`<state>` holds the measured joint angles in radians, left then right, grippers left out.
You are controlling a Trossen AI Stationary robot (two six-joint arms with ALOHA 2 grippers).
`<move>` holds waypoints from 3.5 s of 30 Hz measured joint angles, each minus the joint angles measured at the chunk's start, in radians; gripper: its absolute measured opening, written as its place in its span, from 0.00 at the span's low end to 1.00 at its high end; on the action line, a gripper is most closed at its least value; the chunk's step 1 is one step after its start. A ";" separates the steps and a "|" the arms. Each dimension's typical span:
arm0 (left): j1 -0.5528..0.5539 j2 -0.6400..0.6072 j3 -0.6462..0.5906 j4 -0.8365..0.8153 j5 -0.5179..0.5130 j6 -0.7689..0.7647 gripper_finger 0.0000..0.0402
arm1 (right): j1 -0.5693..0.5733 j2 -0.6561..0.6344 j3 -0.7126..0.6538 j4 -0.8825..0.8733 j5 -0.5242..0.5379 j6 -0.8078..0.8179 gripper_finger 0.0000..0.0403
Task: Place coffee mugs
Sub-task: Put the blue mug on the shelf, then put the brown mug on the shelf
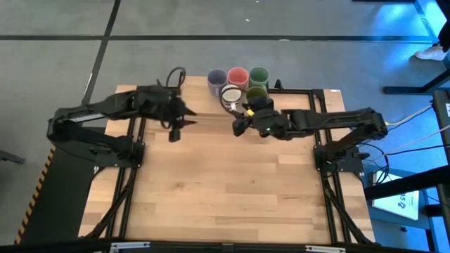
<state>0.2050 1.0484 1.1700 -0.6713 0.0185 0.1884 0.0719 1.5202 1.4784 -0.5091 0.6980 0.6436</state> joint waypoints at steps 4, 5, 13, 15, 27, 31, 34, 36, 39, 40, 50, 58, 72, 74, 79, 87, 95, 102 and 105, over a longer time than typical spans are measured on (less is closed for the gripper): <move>0.146 0.097 0.002 0.139 0.241 0.022 0.29 | -0.001 -0.044 0.000 -0.058 -0.018 -0.053 0.56; 0.182 0.124 0.001 0.167 0.274 0.023 0.28 | -0.001 -0.053 0.000 -0.066 -0.018 -0.068 0.56; 0.400 0.308 0.001 0.266 0.430 0.077 0.09 | -0.001 -0.094 0.000 -0.181 -0.012 -0.077 0.56; 0.419 0.344 0.001 0.297 0.463 0.090 0.04 | -0.001 -0.094 0.000 -0.210 -0.011 -0.077 0.56; 0.476 0.406 0.001 0.420 0.449 0.082 0.01 | -0.001 -0.093 0.000 -0.230 -0.011 -0.073 0.56; 0.508 0.409 0.001 0.420 0.447 0.089 0.01 | -0.001 -0.093 0.000 -0.225 -0.010 -0.073 0.56; 0.515 0.427 0.002 0.411 0.473 0.103 0.00 | -0.001 -0.093 0.000 -0.225 -0.005 -0.073 0.56; 0.515 0.439 0.002 0.417 0.479 0.103 0.01 | 0.000 -0.093 0.000 -0.225 0.006 -0.073 0.56; 0.513 0.454 0.002 0.425 0.467 0.103 0.00 | 0.000 -0.093 0.000 -0.225 0.025 -0.072 0.56; 0.513 0.454 0.002 0.428 0.461 0.103 0.00 | -0.001 -0.093 0.000 -0.225 0.027 -0.072 0.56; 0.527 0.452 0.002 0.449 0.390 0.115 0.00 | 0.000 -0.092 0.000 -0.225 0.026 -0.067 0.56; 0.529 0.452 0.002 0.449 0.358 0.120 0.00 | 0.000 -0.092 0.000 -0.225 0.025 -0.065 0.56; 0.513 0.422 0.002 0.436 0.293 0.077 0.01 | 0.000 -0.092 0.000 -0.225 0.006 -0.066 0.56; 0.499 0.363 0.002 0.402 0.255 0.056 0.01 | 0.000 -0.092 0.000 -0.225 0.005 -0.066 0.56; 0.472 0.154 0.003 0.197 0.168 -0.016 0.01 | 0.000 -0.092 0.000 -0.225 -0.015 -0.083 0.56; 0.497 -0.018 0.004 -0.235 -0.093 -0.209 0.10 | 0.000 -0.092 0.000 -0.226 -0.030 -0.184 0.56; 0.536 -0.003 -0.013 -0.496 -0.245 -0.446 0.31 | 0.000 -0.092 0.000 -0.236 -0.063 -0.335 0.56; 0.536 -0.025 -0.183 -0.474 -0.232 -0.552 0.33 | 0.000 -0.092 0.000 -0.345 -0.063 -0.361 0.56; 0.536 -0.027 -0.258 -0.442 -0.220 -0.577 0.33 | -0.009 -0.092 0.000 -0.375 -0.066 -0.366 0.56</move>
<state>0.7414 1.0214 0.9115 -1.1131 -0.2019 -0.3885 0.0632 1.4284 1.4780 -0.8837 0.6325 0.2773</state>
